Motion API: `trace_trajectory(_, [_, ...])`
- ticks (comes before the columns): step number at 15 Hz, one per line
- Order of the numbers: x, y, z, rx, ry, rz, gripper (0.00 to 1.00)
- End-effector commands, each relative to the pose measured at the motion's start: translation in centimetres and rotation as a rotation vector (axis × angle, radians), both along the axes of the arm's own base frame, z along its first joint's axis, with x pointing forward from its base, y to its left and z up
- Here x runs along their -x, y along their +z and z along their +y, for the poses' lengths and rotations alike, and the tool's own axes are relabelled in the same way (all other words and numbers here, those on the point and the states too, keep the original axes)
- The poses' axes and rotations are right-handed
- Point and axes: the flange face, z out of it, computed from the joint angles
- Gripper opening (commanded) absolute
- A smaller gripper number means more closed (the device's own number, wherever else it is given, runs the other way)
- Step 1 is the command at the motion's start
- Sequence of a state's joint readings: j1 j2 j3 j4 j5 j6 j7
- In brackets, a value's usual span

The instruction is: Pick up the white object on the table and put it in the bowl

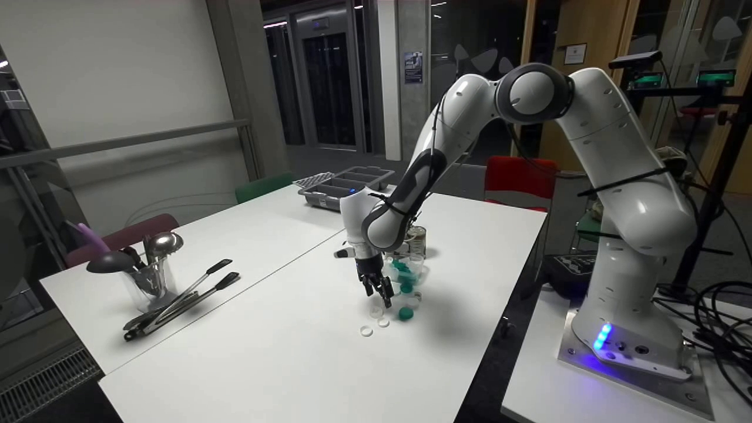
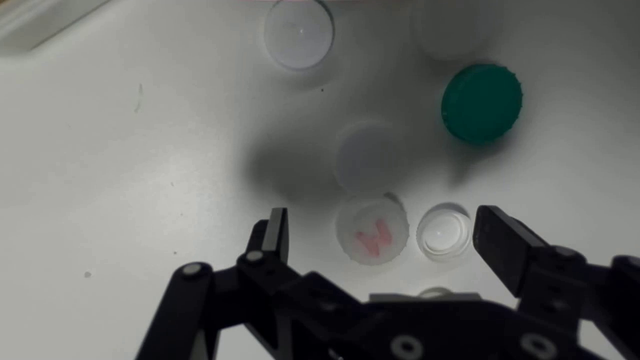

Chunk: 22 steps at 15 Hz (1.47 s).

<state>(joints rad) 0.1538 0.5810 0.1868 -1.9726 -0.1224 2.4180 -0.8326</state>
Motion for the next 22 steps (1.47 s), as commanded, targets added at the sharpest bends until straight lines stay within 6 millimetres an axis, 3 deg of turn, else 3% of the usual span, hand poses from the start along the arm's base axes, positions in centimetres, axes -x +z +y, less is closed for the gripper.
trace_trajectory(1, [0.6, -0.3, -0.7, -0.019, -0.039, -0.039, 1.0])
trace_trajectory(11, [2.6, -2.0, -2.3, -0.028, -0.092, -0.07, 1.0])
trace_trajectory(13, [2.7, -2.3, -2.5, -0.026, -0.094, -0.067, 0.74])
trace_trajectory(15, [2.6, -2.2, -2.5, -0.025, -0.096, -0.073, 0.58])
trace_trajectory(20, [2.5, -1.7, -2.5, -0.024, -0.097, -0.08, 0.22])
trace_trajectory(22, [2.5, -1.7, -2.5, -0.023, -0.097, -0.08, 0.16])
